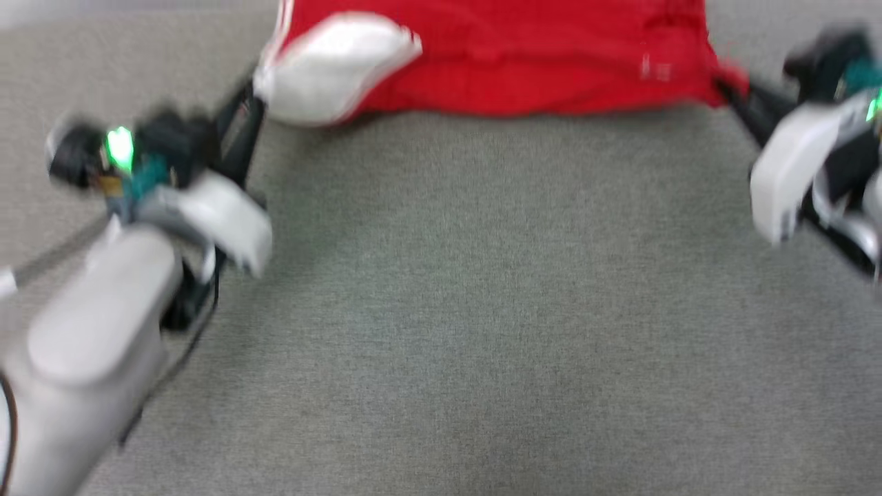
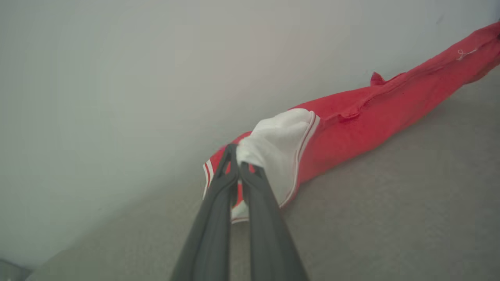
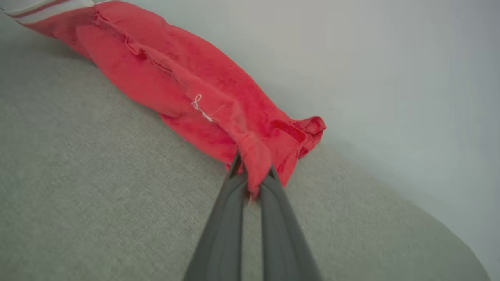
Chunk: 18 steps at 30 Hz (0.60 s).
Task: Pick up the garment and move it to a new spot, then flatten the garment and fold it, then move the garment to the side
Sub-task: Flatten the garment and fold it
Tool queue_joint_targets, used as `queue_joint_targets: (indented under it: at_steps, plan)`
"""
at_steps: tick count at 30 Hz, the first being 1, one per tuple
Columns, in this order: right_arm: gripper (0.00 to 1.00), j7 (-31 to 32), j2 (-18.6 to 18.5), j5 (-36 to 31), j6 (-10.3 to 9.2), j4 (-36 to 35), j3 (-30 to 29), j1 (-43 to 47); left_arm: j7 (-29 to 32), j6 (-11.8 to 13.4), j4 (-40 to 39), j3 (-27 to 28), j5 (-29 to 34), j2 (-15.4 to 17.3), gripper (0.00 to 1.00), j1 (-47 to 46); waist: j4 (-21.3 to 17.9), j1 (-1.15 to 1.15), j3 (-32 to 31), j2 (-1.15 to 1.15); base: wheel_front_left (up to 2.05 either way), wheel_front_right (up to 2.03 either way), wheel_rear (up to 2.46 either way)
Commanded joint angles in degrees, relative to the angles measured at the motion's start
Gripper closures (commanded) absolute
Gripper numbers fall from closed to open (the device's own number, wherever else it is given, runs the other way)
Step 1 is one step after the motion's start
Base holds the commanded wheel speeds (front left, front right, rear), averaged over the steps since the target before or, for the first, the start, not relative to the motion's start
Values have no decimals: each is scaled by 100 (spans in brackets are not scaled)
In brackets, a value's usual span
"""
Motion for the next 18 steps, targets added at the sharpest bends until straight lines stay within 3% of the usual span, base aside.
queue_joint_targets:
  at_steps: [1,11,18]
  plan:
    - [100,37,-149,64,-4,-131,92,483,-40,118,-246,26,-113,96,100,576,32,0,-322,0,0,0,0]
    - [100,137,-631,257,-4,-704,-8,2462,59,535,-1214,-281,-664,609,100,3151,51,0,-1145,0,0,0,0]
    - [100,417,-987,361,-4,-1291,-317,3843,326,875,-1930,-592,-935,919,100,4296,89,0,-1674,0,0,0,0]
